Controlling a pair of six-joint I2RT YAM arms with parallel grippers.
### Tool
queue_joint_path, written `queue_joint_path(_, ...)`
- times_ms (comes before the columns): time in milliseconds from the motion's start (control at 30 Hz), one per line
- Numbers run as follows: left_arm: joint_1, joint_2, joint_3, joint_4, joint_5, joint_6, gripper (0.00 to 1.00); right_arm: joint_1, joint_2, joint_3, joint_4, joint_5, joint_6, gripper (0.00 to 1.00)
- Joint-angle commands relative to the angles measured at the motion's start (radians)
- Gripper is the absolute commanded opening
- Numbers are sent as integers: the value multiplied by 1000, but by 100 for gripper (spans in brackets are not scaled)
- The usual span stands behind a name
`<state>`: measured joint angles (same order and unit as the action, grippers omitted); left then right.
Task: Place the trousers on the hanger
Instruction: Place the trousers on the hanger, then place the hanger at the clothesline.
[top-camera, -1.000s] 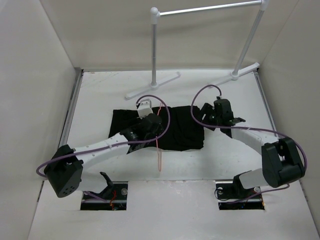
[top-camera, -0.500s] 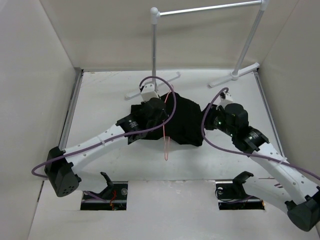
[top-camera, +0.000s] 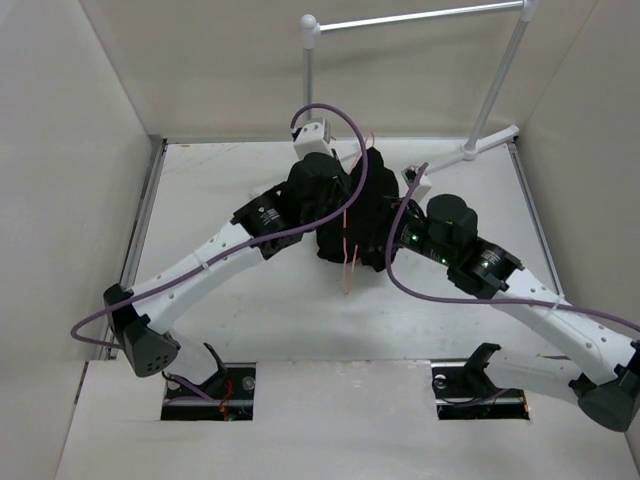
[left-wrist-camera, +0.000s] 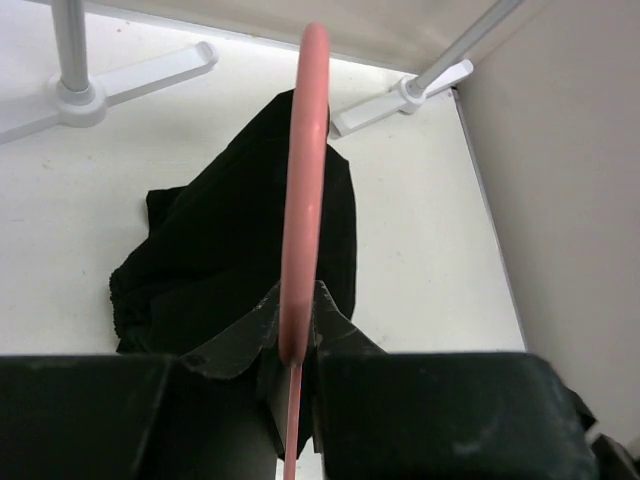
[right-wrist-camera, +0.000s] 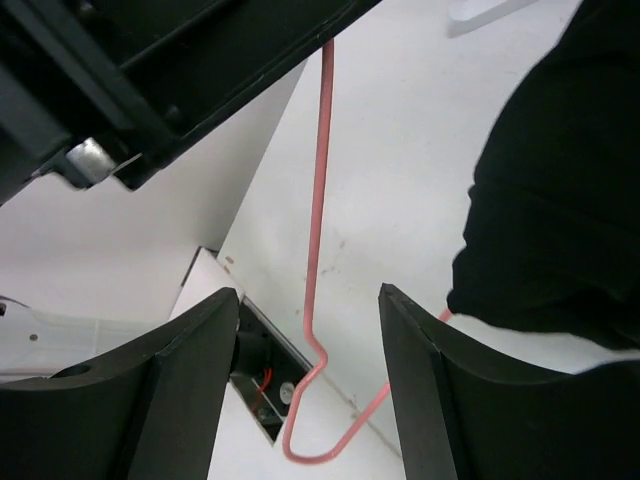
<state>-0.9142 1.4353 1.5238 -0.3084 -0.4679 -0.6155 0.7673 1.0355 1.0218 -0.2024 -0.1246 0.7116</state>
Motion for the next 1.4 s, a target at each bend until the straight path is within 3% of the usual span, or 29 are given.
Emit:
queue_joint_path(0, -13, -4, 91, 48, 25, 16, 1, 5, 29, 58, 95, -15, -1, 63)
queue_joint_path(200, -30, 10, 114, 63, 37, 10, 1, -7, 83, 61, 173, -27, 8, 52)
queue_joint_path(300, -31, 11, 118, 68, 40, 7, 1, -9, 100, 61, 195, -29, 23, 30)
queue_joint_path(400, -19, 7, 113, 68, 41, 5, 2, -9, 87, 46, 222, -20, 52, 15)
queue_joint_path(467, -15, 5, 113, 71, 46, 6, 7, -21, 80, 32, 244, -29, 86, 11)
queue_joint_path(533, -13, 2, 111, 92, 74, 14, 18, -30, 74, 23, 254, -29, 118, 9)
queue_joint_path(700, 8, -10, 104, 155, 155, 14, 73, -56, 60, 32, 262, -38, 143, 7)
queue_joint_path(800, 18, -24, 99, 170, 181, 14, 100, -79, 67, 50, 256, -47, 140, 6)
queue_joint_path(1067, 67, -125, 53, 279, 273, 22, 100, -168, 115, 121, 253, -70, 138, 5)
queue_joint_path(1267, 146, -214, 116, 265, 318, 17, 100, -237, 164, 211, 247, -102, 129, 4)
queue_joint_path(1367, 211, -272, 61, 247, 298, 16, 100, -291, 192, 291, 222, -109, 121, 4)
